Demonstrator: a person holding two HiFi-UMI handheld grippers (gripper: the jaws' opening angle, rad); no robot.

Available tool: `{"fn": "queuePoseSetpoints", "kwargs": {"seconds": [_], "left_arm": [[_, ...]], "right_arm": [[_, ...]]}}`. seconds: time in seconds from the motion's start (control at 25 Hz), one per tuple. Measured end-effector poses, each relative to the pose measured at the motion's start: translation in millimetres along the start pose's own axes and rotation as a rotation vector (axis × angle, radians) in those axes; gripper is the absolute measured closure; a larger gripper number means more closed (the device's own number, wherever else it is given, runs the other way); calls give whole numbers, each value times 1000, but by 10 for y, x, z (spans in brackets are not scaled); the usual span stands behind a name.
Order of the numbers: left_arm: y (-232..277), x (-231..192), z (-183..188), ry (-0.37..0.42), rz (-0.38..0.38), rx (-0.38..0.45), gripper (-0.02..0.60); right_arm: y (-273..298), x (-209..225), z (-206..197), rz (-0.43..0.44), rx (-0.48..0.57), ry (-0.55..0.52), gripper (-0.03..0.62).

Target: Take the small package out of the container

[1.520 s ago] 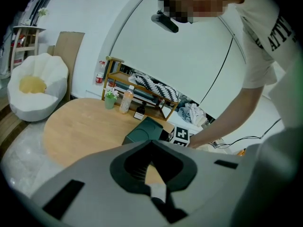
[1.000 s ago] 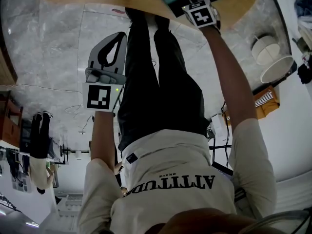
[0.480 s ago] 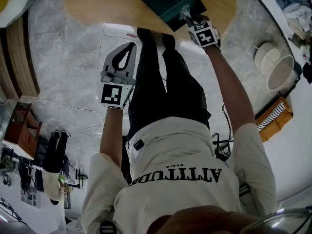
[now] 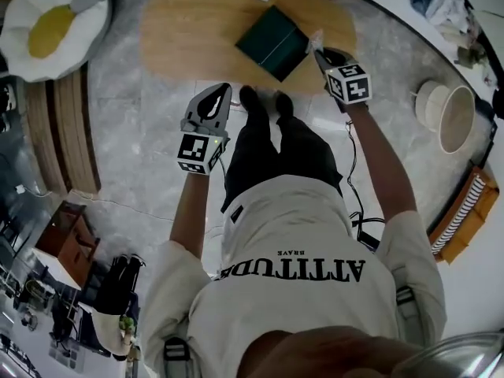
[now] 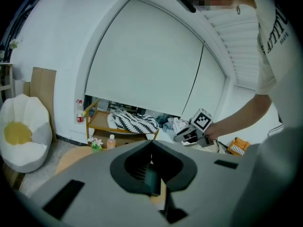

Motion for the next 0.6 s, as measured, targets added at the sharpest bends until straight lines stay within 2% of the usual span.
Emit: {"fn": "queuePoseSetpoints", "kwargs": {"seconds": [0.16,0.28,0.6], "left_arm": [[-100,-27,273,34,-20,1,560],[-186,-1,528,48,-16,33,560],[-543,457,1048,73,11,140,560]], "right_arm": [[-665,-60,200,30,174,89,533],[-1197,-63,298,44,293,119,533],[-2468,-43,259,15,507,155,533]]}}
Point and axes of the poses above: the fingertips, and each gripper's own axes: y forward along the fingers, x to its right, z out of its top, the point moved 9 cm from there along -y, backward along the fingers
